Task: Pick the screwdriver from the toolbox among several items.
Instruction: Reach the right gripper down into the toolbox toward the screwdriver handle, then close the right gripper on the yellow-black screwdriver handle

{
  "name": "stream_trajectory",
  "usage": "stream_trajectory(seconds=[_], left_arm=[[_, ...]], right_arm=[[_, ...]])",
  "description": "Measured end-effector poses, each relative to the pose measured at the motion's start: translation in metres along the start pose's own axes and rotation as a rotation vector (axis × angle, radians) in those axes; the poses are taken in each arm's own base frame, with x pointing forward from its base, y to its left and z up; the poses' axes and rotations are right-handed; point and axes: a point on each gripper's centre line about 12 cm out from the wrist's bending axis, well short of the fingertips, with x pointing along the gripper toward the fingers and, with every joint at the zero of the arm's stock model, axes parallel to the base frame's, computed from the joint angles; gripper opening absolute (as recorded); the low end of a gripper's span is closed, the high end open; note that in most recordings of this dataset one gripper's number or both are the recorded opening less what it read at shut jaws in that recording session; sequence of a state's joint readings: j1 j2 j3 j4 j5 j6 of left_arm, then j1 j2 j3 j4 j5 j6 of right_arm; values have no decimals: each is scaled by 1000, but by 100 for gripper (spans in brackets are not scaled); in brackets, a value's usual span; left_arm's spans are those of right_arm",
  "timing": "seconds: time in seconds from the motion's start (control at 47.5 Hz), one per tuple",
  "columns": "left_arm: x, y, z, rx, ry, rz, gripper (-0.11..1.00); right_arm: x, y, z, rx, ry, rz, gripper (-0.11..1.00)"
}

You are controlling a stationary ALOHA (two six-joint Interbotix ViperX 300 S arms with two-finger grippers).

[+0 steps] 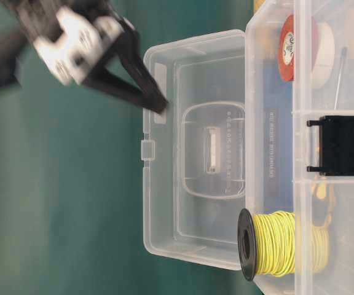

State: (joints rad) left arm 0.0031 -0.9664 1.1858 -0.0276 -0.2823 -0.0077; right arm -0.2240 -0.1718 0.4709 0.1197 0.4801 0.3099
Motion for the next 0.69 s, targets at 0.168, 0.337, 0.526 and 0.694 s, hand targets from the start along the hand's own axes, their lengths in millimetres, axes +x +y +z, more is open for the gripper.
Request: stream_trajectory(seconds=[0.168, 0.337, 0.526, 0.694], left_arm=[[0, 0, -1, -1, 2, 1, 0], [0, 0, -3, -4, 8, 2, 0], [-1, 1, -5, -7, 14, 3, 0], [-1, 1, -8, -7, 20, 3, 0]], right_arm=[[43, 3, 14, 13, 114, -48, 72], [88, 1, 17, 39, 206, -88, 87], [131, -7, 4, 66, 310, -133, 86], [156, -15, -11, 61, 362, -159, 86]])
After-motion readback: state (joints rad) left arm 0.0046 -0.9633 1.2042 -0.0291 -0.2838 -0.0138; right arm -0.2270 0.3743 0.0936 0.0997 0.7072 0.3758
